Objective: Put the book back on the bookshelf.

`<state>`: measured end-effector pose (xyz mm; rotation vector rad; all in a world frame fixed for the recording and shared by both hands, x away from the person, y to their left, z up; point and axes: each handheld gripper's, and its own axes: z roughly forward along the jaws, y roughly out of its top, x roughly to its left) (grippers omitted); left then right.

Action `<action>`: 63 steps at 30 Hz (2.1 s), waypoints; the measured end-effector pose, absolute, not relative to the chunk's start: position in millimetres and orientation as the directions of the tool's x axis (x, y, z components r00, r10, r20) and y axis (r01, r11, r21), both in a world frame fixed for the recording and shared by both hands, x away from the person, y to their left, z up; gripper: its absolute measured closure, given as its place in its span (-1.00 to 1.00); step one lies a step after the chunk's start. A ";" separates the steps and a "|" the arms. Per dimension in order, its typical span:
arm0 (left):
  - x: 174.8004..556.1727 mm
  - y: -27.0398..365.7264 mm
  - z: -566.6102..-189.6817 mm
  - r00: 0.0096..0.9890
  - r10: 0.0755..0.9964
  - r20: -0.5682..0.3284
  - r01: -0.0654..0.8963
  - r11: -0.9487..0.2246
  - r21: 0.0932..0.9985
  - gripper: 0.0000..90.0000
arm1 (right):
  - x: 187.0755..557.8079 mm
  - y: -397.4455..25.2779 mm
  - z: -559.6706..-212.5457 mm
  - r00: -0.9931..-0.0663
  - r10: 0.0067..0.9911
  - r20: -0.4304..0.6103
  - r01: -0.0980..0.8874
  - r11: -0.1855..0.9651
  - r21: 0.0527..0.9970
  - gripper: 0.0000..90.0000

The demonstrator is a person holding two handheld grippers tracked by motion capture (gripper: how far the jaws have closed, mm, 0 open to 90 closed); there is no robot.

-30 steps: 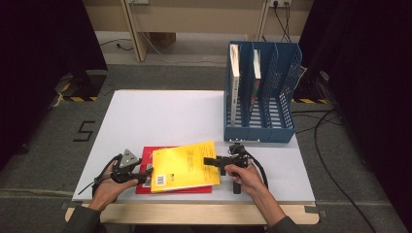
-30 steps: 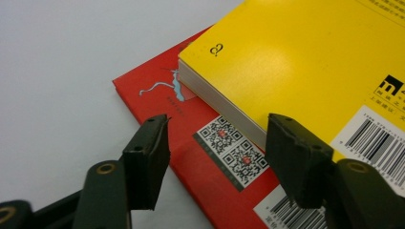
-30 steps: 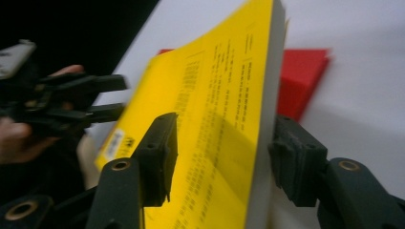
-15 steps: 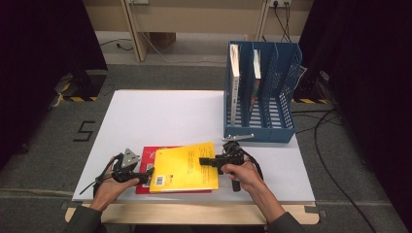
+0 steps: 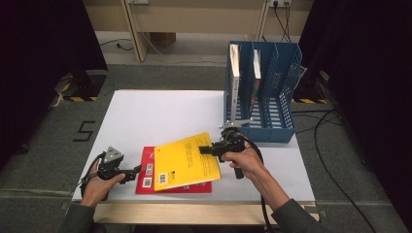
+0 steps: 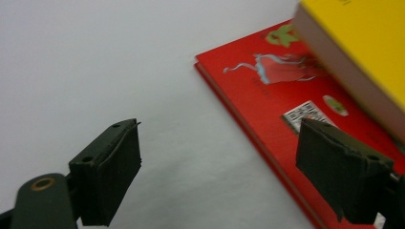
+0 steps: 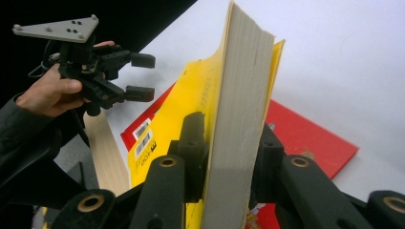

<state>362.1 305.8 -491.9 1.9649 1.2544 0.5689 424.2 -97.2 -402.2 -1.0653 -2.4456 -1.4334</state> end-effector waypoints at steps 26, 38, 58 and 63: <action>367.4 321.4 -505.0 0.405 0.914 -0.024 0.616 -0.253 0.746 -0.72 | 410.9 -163.0 -314.0 -0.726 0.659 0.195 0.556 0.396 0.731 0.64; 367.4 321.6 -505.3 0.405 0.914 -0.025 0.615 -0.252 0.747 -0.72 | 401.0 -186.3 -295.9 -0.701 0.701 0.126 0.547 0.416 0.726 0.65; 367.4 321.6 -505.5 0.408 0.912 -0.026 0.614 -0.253 0.748 -0.73 | 412.0 -171.3 -297.9 -0.707 0.704 0.072 0.558 0.493 0.667 0.59; 367.6 321.4 -505.5 0.412 0.911 -0.025 0.614 -0.257 0.747 -0.75 | 412.4 -166.9 -299.9 -0.718 0.693 0.065 0.560 0.520 0.645 0.57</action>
